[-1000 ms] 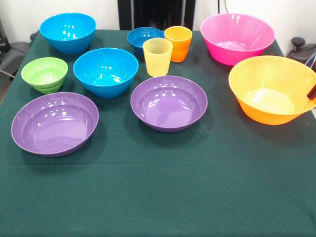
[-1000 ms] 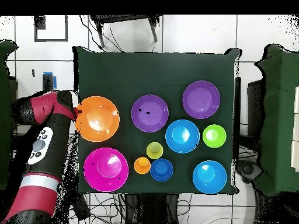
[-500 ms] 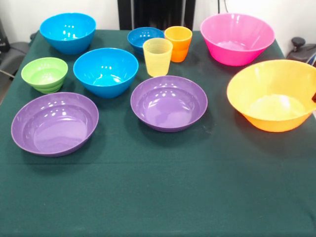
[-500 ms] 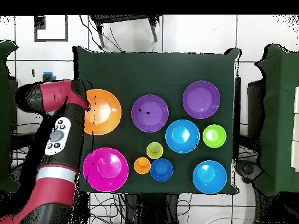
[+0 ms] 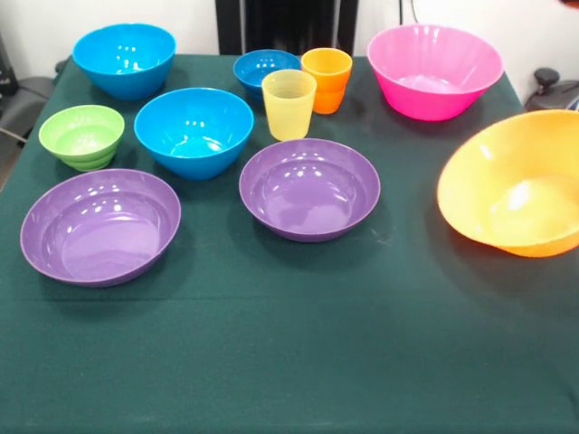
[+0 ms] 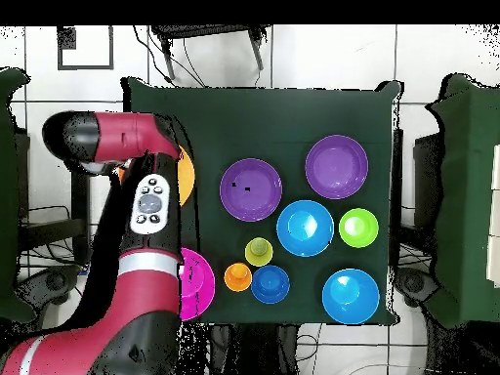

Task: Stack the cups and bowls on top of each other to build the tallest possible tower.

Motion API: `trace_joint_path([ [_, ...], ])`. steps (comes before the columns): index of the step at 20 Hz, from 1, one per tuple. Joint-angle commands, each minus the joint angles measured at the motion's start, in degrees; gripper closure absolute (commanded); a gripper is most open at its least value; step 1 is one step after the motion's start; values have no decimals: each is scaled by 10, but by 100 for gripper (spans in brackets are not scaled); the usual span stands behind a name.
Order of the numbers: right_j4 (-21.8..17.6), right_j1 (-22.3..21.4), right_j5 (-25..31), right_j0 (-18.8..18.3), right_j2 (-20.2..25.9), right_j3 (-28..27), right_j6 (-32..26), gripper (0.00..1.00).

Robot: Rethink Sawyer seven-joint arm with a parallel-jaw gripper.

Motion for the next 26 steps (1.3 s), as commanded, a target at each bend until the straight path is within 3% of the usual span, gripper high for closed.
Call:
trace_joint_path([
  [1, 35, -10, 43, -87, 227, 25, -214, 100],
  [7, 54, -4, 73, -165, 337, 66, -278, 100],
  [14, 54, 7, 161, -233, 416, 74, -308, 100],
  [21, 52, 73, 244, -270, 491, 41, -358, 100],
  [26, 59, 99, 255, -288, 539, 67, -374, 100],
])
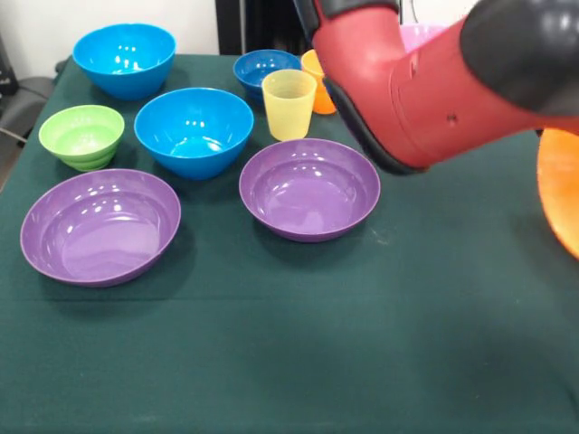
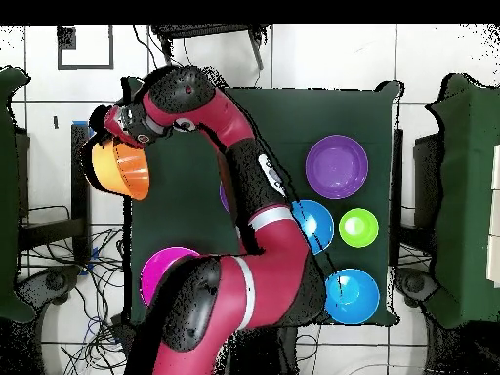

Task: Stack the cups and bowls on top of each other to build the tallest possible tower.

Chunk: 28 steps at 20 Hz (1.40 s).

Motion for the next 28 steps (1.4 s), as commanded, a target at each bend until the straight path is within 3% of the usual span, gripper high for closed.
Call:
trace_joint_path([
  [1, 10, 67, 64, -9, 126, 30, -184, 100],
  [7, -18, 117, 101, -17, 145, -13, -202, 100],
  [11, -34, 164, 167, -15, 155, -86, -216, 100],
  [17, -71, 196, 253, -22, 166, -161, -233, 100],
  [20, -70, 206, 294, -23, 182, -185, -214, 100],
  [28, -49, 203, 332, -16, 211, -198, -132, 100],
])
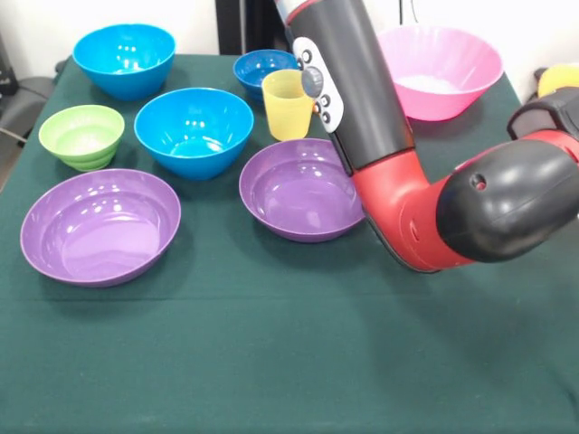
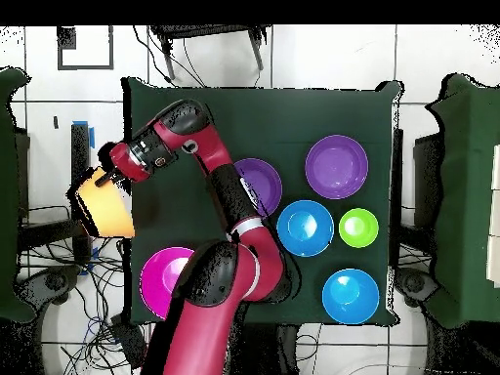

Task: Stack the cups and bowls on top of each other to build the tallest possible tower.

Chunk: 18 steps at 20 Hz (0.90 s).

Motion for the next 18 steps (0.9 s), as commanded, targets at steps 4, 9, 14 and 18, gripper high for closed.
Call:
trace_joint_path([
  [4, 13, -3, 77, 1, 56, -83, -65, 100],
  [9, -9, 5, 89, 1, 62, -116, -76, 100],
  [14, -25, 21, 118, -2, 75, -140, -91, 100],
  [18, -49, 17, 130, -9, 71, -154, -84, 100],
])
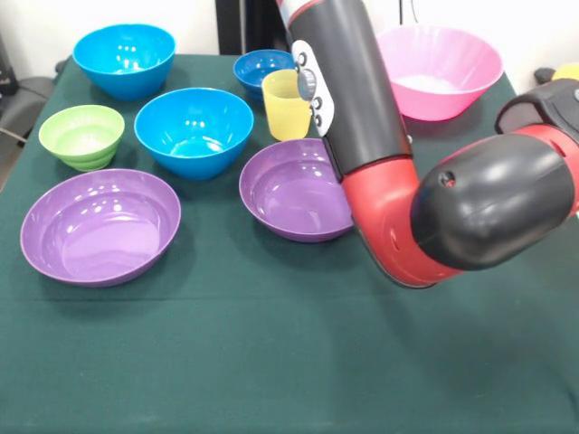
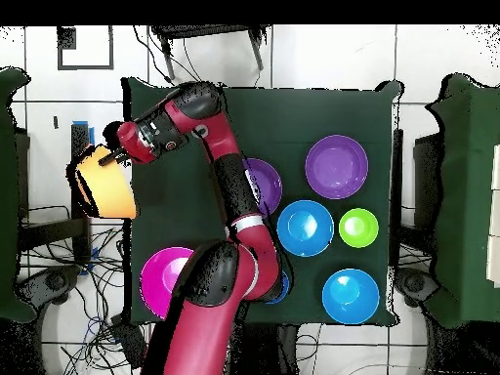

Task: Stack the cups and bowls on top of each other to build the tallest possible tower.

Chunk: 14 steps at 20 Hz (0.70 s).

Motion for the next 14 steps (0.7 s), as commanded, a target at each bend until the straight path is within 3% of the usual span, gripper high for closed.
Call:
trace_joint_path([
  [1, -58, 10, 90, -11, 19, -70, -84, 100],
  [8, -104, 23, 142, -25, 49, -94, -89, 100],
  [14, -193, 33, 141, -43, 89, -121, -103, 100],
])
